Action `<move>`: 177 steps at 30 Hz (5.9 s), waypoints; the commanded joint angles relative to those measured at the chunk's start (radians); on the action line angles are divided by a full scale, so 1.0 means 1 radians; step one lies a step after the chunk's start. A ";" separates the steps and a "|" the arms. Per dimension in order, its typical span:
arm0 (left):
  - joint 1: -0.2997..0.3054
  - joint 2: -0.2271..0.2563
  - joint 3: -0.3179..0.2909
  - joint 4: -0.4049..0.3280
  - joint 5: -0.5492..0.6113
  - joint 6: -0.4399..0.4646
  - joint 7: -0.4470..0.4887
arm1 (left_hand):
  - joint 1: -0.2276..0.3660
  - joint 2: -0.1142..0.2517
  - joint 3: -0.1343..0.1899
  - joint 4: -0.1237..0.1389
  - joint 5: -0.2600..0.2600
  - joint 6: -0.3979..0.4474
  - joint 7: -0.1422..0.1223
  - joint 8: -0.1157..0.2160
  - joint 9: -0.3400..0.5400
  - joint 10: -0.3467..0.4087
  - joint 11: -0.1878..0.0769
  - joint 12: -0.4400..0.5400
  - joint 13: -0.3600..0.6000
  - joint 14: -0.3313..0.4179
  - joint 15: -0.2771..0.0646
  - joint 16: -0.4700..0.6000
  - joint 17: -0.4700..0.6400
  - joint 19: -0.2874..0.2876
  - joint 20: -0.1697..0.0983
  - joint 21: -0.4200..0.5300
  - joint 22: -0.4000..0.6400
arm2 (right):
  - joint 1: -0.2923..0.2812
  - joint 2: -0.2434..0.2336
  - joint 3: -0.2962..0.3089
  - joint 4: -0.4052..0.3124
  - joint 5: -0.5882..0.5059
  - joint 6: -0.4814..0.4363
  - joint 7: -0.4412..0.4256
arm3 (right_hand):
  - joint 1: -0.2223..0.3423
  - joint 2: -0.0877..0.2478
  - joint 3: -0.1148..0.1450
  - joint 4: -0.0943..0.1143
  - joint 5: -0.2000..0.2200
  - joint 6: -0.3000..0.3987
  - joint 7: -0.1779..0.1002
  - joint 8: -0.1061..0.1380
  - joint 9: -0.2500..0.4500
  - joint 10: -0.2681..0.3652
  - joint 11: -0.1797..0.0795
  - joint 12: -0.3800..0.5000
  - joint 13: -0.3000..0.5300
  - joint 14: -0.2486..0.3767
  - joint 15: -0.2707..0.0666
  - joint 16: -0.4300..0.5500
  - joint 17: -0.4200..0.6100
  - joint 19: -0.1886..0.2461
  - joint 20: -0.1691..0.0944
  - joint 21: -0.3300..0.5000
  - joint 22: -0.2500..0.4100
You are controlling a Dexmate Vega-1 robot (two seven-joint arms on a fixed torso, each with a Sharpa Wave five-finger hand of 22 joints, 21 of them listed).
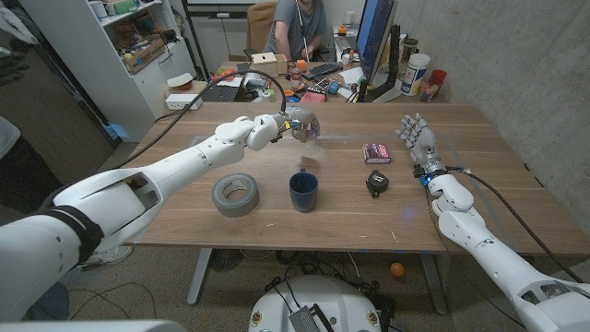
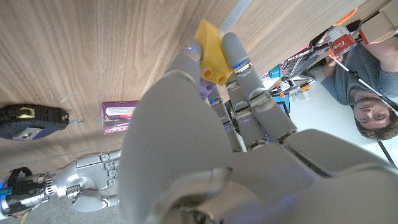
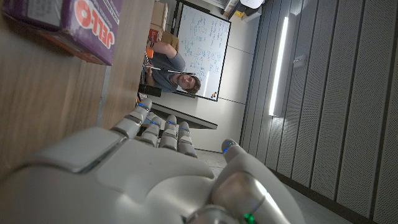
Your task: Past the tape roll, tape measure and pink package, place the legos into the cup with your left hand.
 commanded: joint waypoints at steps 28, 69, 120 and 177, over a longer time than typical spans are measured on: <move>0.198 0.089 -0.217 -0.228 -0.193 -0.101 0.118 | 0.137 0.092 0.000 0.000 0.012 0.104 0.071 -0.017 0.006 0.065 -0.046 0.000 0.103 0.110 -0.230 -0.027 0.227 -0.028 -0.085 0.069 0.011 | -0.097 -0.051 0.013 -0.179 -0.038 -0.016 -0.092 | 0.008 0.016 -0.006 -0.004 0.011 0.011 0.000 0.002 0.004 0.010 -0.003 0.006 0.004 0.006 0.004 0.003 0.002 -0.001 0.006 0.002 0.005; 0.304 0.089 -0.345 -0.281 -0.597 -0.251 -0.088 | 0.124 0.093 0.003 0.010 0.013 0.128 0.071 -0.041 0.010 0.083 -0.029 -0.019 0.119 0.143 -0.227 -0.068 0.218 -0.057 -0.084 0.147 0.010 | -0.196 -0.097 0.039 -0.336 -0.086 -0.040 -0.191 | 0.010 0.017 -0.010 -0.004 0.012 0.012 0.000 0.001 0.004 0.010 -0.003 0.005 0.004 0.007 0.004 0.002 0.002 -0.002 0.007 0.003 0.005; 0.345 0.249 -0.386 -0.526 -0.874 -0.082 -0.423 | 0.089 0.100 0.007 0.018 0.016 0.145 0.085 -0.073 0.017 0.103 -0.017 -0.046 0.136 0.159 -0.219 -0.096 0.228 -0.086 -0.078 0.229 -0.011 | -0.266 -0.104 0.046 -0.441 -0.131 -0.059 -0.265 | 0.011 0.018 -0.014 -0.004 0.014 0.012 0.001 0.001 0.004 0.011 -0.002 0.004 0.004 0.009 0.003 0.002 0.001 -0.003 0.008 0.003 0.005; 0.569 0.522 -0.539 -0.732 -0.857 -0.044 -0.373 | 0.051 0.099 0.024 0.012 0.019 0.177 0.088 -0.099 0.026 0.136 -0.021 -0.071 0.164 0.190 -0.217 -0.122 0.229 -0.111 -0.077 0.316 -0.033 | -0.323 -0.109 0.059 -0.546 -0.186 -0.095 -0.350 | 0.012 0.019 -0.019 -0.005 0.015 0.011 0.000 0.000 0.004 0.011 -0.003 0.004 0.004 0.013 -0.001 0.002 0.001 -0.003 0.009 0.003 0.005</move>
